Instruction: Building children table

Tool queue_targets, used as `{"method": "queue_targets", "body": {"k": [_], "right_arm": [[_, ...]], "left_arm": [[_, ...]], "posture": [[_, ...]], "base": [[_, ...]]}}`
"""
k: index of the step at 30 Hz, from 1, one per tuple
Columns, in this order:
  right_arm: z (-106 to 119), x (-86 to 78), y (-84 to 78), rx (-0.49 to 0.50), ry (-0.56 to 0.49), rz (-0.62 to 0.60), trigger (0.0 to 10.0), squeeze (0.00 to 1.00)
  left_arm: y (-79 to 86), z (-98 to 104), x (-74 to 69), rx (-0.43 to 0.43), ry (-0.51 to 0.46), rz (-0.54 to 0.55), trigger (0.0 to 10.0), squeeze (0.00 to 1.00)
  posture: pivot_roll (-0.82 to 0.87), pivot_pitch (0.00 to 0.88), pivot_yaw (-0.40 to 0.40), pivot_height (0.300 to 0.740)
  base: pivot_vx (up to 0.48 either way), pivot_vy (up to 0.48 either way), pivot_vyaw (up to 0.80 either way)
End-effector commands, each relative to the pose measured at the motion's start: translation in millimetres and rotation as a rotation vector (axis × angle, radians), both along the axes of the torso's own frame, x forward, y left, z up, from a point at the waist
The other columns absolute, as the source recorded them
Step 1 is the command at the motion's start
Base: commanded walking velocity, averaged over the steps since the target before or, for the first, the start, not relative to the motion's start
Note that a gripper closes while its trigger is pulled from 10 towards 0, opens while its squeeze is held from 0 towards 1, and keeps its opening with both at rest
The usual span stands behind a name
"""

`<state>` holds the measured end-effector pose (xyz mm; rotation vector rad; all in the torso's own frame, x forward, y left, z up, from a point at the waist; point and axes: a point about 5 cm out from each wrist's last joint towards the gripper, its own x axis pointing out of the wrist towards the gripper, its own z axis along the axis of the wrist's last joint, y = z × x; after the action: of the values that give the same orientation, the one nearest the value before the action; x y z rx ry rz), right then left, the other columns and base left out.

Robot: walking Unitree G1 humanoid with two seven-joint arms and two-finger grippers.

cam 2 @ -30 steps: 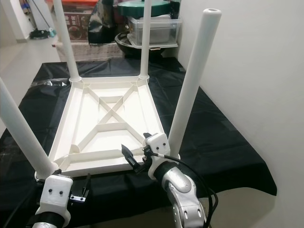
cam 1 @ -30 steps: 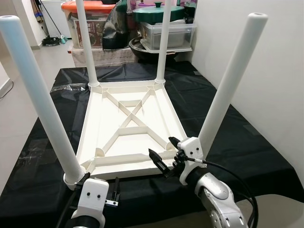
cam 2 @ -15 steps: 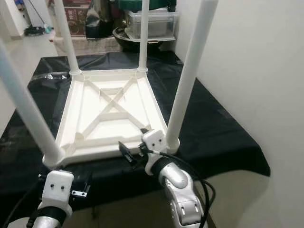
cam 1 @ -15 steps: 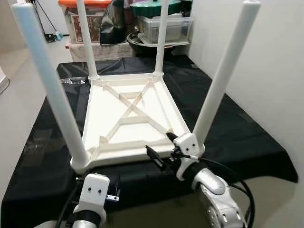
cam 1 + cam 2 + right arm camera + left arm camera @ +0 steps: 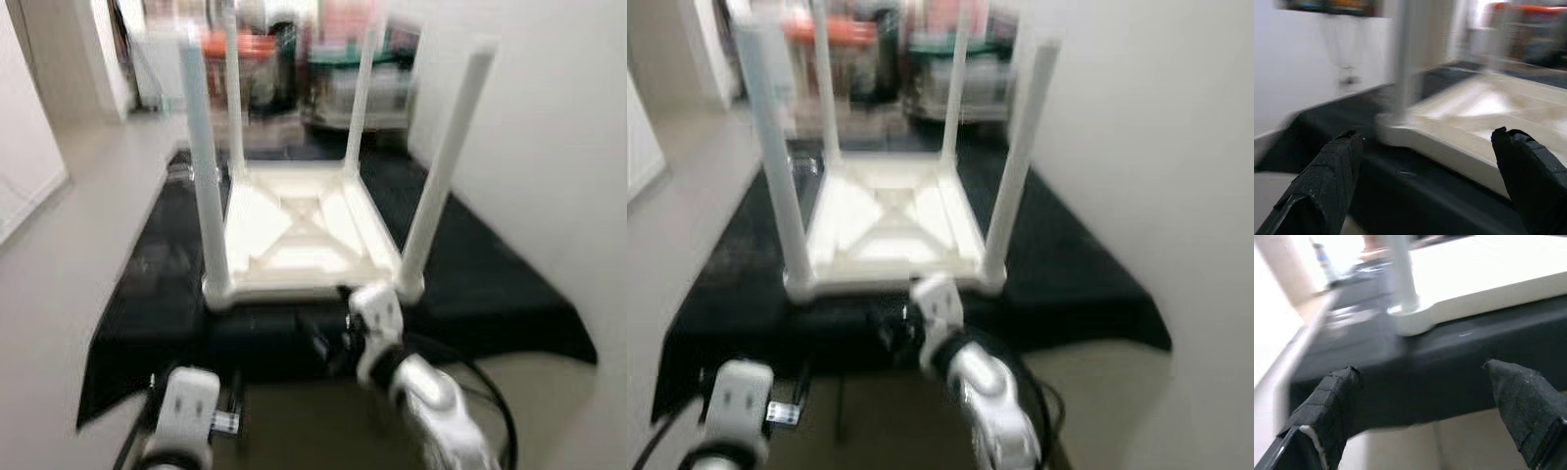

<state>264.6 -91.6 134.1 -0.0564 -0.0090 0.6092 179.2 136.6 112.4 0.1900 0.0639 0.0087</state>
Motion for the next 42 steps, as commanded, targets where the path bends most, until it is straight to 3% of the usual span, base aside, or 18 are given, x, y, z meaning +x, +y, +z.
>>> {"method": "queue_targets", "body": {"k": [1,16,24,37,42], "right_arm": [[-6,-1.9,5.4,-0.021,0.023,0.015,10.0,0.00],[-13,0.5,8.3,-0.056,0.025,0.009,10.0,0.00],[-14,3.0,6.8,-0.059,0.021,-0.006,10.0,0.00],[-12,7.6,6.1,-0.054,0.006,-0.023,10.0,0.00],[-12,9.8,4.3,-0.055,0.004,-0.031,10.0,0.00]], "left_arm": [[0.5,-6,-1.8,-0.009,0.037,0.015,10.0,0.00],[-2.4,-6,-0.4,-0.031,0.039,0.013,10.0,0.00],[-2.5,-6,0.4,-0.041,0.042,0.010,10.0,0.00],[0.8,-9,-0.2,-0.070,0.053,0.023,10.0,0.00],[3.2,-10,-0.3,-0.100,0.059,0.047,10.0,0.00]], "posture": [[-0.01,0.022,-0.031,0.734],[-0.01,0.017,-0.035,0.734],[-0.01,0.022,-0.036,0.734],[0.00,0.024,-0.037,0.734],[-0.01,0.026,-0.036,0.734]], "base": [[0.000,0.000,0.00],[0.000,0.000,0.00],[0.000,-0.358,0.00],[0.293,-0.374,0.00],[0.000,0.000,0.00]]}}
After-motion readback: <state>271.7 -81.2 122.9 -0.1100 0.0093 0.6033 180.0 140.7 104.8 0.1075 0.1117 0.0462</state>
